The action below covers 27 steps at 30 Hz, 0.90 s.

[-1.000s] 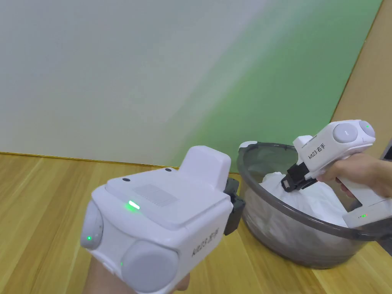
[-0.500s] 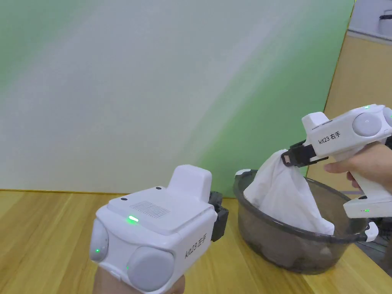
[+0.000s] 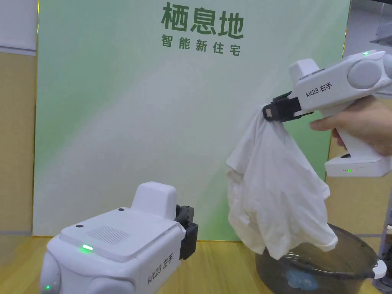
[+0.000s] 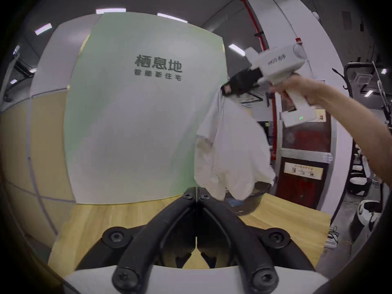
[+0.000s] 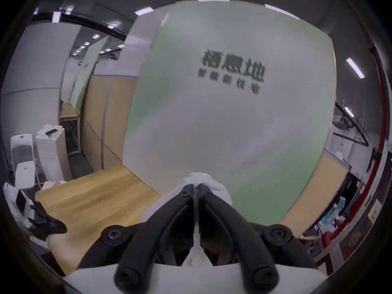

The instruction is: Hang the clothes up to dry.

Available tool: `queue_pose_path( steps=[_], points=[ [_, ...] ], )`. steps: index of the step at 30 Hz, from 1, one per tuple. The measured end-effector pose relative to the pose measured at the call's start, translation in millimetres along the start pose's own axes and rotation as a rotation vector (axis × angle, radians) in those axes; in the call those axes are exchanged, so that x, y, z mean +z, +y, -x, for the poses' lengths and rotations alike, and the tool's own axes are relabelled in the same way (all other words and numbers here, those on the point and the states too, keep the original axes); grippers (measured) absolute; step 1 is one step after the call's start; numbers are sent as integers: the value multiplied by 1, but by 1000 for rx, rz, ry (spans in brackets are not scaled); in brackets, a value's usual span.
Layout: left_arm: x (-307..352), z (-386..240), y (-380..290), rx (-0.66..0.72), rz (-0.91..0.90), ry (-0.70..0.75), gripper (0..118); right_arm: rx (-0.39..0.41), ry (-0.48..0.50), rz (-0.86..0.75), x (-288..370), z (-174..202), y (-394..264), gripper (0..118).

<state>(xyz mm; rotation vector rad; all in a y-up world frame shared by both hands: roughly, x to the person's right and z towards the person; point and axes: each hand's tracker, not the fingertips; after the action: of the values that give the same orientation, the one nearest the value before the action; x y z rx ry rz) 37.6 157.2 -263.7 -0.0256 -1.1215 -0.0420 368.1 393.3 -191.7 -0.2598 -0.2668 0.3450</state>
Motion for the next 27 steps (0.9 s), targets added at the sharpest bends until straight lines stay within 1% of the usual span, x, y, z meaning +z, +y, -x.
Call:
queue_pose_path(
  steps=[1,3,5,6,7,8,9,11,12,15,17,18,19,20,21,22,24,25,26,27],
  points=[
    [7,2,0,-4,-5,39,0,41,8,-72,1,8,14,2],
    [19,8,1,-15,-10,55,0,-62,48,-47,-3,22,23,2],
    [31,15,-1,-8,-12,66,0,-66,104,-60,-9,45,25,2],
    [38,20,-2,-4,-16,78,0,30,112,-150,-12,59,33,2],
    [44,25,-2,-2,-17,114,0,-25,112,-97,-18,70,30,2],
    [49,29,-4,-10,-19,143,0,-45,148,-132,-25,82,33,2],
    [55,34,-5,-17,-20,164,0,-109,203,-91,-33,97,29,2],
    [66,45,-7,-12,-15,202,0,-98,254,-147,-44,124,30,2],
    [71,50,-9,-5,-20,221,0,-92,259,-150,-52,139,30,2],
    [84,67,-16,21,-36,293,0,-98,336,-117,-79,181,34,2],
    [92,77,-22,26,-44,333,0,-62,386,-114,-95,208,42,2],
    [97,82,-26,25,-45,356,0,-86,410,-55,-104,224,45,2],
    [100,87,-30,28,-40,382,0,-46,408,-74,-110,237,53,2],
    [103,92,-33,31,-35,397,0,-43,408,-82,-115,249,57,2],
    [108,98,-37,37,-38,402,0,6,403,-155,-118,259,68,2],
    [111,104,-40,38,-31,429,0,-26,419,-125,-123,269,70,2],
    [116,115,-45,32,-33,474,0,-51,466,-144,-131,285,81,2],
    [118,120,-47,32,-31,502,0,-22,467,-167,-135,291,87,2],
    [120,125,-49,31,-31,515,0,-21,483,-143,-141,299,90,2],
    [123,130,-50,36,-33,518,0,-9,476,-145,-147,307,93,2]
  ],
)
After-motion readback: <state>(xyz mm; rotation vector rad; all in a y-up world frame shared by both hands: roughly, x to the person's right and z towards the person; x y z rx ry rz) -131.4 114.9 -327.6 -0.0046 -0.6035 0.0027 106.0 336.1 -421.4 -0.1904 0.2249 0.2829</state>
